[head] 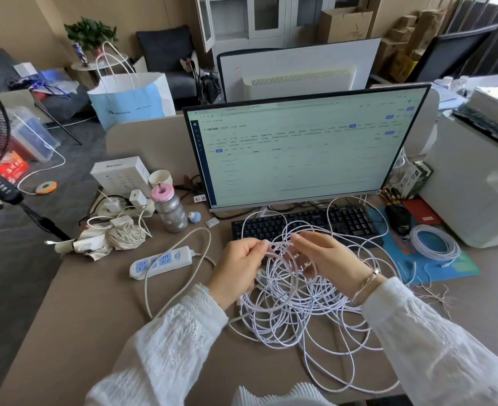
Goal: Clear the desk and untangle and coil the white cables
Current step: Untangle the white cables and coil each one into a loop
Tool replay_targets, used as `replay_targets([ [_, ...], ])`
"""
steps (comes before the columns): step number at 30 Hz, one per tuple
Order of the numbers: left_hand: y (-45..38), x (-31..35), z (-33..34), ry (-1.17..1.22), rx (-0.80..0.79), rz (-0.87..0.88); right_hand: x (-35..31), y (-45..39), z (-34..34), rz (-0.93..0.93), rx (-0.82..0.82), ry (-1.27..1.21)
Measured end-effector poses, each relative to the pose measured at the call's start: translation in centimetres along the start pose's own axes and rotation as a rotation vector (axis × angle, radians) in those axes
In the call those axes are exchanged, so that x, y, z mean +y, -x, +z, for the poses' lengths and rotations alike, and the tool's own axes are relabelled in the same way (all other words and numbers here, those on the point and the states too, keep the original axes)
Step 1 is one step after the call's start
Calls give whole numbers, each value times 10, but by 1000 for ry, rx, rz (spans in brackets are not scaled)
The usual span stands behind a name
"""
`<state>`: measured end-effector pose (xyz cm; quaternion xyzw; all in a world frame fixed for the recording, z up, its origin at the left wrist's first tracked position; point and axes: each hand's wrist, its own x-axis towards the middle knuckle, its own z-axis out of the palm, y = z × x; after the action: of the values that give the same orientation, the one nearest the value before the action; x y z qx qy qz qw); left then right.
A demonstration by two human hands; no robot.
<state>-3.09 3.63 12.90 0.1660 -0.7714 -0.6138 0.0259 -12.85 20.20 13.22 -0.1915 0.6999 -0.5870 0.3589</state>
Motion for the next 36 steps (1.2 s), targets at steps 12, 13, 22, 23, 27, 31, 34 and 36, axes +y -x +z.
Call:
replay_targets([
  [12, 8, 12, -11, 742, -439, -453, -4, 8, 9, 174, -252, -412],
  [13, 9, 10, -13, 755, -506, -470, -5, 8, 11, 162, -253, -349],
  [22, 5, 12, -12, 907, -597, -454, -5, 5, 25, 0, -57, -213],
  [23, 3, 13, -13, 904, -598, -444, -5, 5, 24, -24, -47, -198],
  [27, -3, 24, -33, 893, -405, -391, 4, 5, 14, -58, -59, 39],
  [31, -9, 34, -71, 899, -187, -266, 37, 3, -4, -15, -49, 279],
  [34, -9, 36, -91, 867, -87, -213, 52, 1, -20, 7, -5, 276],
  [36, -9, 34, -98, 839, -61, -200, 53, 0, -26, 27, -6, 242],
])
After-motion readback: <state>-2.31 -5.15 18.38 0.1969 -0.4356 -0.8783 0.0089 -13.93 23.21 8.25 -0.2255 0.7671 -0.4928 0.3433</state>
